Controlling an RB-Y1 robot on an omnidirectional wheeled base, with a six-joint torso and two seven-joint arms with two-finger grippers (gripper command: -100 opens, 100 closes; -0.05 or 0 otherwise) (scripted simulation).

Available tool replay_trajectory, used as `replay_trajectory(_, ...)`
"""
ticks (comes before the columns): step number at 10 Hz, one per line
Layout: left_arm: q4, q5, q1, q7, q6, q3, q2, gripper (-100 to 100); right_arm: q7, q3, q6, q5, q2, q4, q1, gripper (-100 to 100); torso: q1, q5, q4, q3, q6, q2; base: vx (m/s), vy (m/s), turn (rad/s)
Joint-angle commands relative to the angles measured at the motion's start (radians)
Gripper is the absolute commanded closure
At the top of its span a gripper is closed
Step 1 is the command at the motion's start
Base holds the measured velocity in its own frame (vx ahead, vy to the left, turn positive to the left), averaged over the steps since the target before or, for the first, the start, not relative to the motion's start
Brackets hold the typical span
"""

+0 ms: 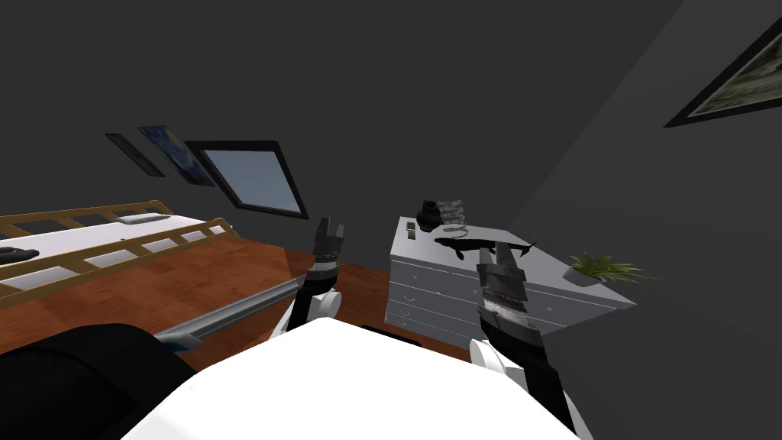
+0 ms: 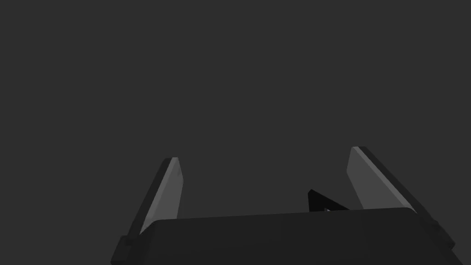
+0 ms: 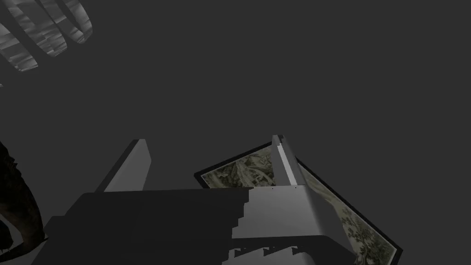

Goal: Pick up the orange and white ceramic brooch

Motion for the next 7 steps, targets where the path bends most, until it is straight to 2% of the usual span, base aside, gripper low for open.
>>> replay_trajectory(1, 0.0, 0.0, 0.0, 0.0, 0.0, 0.0, 0.0, 0, 0.007, -0.012, -0.009, 0.009, -0.035, 0.006, 0.015, -100, 0.0, 0.0, 0.0, 0.0, 0.0, 0.0, -0.004, 0.027, 0.004)
replay_trajectory(4, 0.0, 0.0, 0.0, 0.0, 0.0, 0.0, 0.0, 0, 0.035, -0.061, -0.045, 0.044, -0.117, 0.025, 0.076, -100, 0.005, 0.001, 0.0, 0.001, 0.0, 0.002, -0.029, 0.081, 0.002)
replay_trajectory(7, 0.0, 0.0, 0.0, 0.0, 0.0, 0.0, 0.0, 0, 0.083, -0.141, -0.105, 0.101, -0.209, 0.053, 0.169, -100, 0.009, 0.002, 0.001, 0.002, 0.0, 0.002, -0.028, 0.146, 0.013)
